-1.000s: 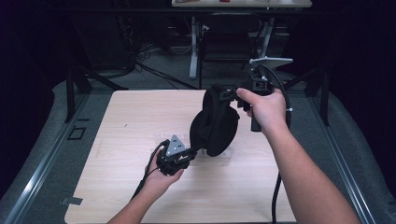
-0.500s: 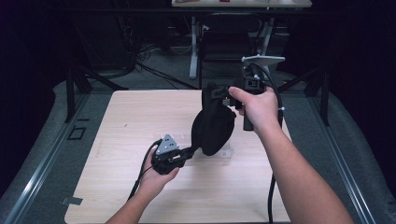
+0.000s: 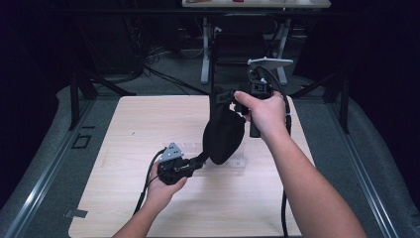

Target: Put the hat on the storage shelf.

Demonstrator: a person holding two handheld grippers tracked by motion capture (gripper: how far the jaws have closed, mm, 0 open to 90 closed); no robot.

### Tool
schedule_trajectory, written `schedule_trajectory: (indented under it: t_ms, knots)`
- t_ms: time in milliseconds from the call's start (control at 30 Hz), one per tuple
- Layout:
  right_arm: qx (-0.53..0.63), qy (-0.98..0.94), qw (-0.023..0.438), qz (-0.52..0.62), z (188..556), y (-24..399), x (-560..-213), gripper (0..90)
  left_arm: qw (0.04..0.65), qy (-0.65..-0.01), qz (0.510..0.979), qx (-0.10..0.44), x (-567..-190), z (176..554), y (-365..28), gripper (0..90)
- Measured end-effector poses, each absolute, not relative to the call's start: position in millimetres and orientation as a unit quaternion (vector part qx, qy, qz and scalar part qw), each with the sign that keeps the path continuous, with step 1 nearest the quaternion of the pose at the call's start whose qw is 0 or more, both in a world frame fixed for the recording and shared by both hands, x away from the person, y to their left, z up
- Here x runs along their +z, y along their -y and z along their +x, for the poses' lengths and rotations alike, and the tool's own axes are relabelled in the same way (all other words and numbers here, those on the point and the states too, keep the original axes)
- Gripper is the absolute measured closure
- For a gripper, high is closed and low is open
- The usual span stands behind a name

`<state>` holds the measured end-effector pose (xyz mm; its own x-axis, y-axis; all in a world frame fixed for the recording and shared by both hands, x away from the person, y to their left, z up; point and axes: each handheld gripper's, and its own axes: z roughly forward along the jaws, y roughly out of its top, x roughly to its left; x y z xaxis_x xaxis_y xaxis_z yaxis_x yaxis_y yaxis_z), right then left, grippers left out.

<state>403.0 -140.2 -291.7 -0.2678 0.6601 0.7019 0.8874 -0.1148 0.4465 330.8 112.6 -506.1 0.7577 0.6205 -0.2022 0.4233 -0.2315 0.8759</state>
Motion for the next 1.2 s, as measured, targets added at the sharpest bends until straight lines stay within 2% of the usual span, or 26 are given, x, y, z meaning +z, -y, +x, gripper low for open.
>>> schedule_trajectory:
  t_ms: [633,867,1200]
  knots:
    - [-0.462,0.66,0.131,-0.578,405,130,-295,85.6,0.518,-0.338,0.777,0.123,-512,324,-112,79.3]
    - [-0.476,0.658,0.145,-0.565,404,126,-294,80.1,0.516,-0.342,0.775,0.129,-514,321,-114,79.4]
    - [-0.483,0.654,0.137,-0.566,401,136,-289,79.0,0.51,-0.356,0.771,0.136,-517,321,-118,83.1]
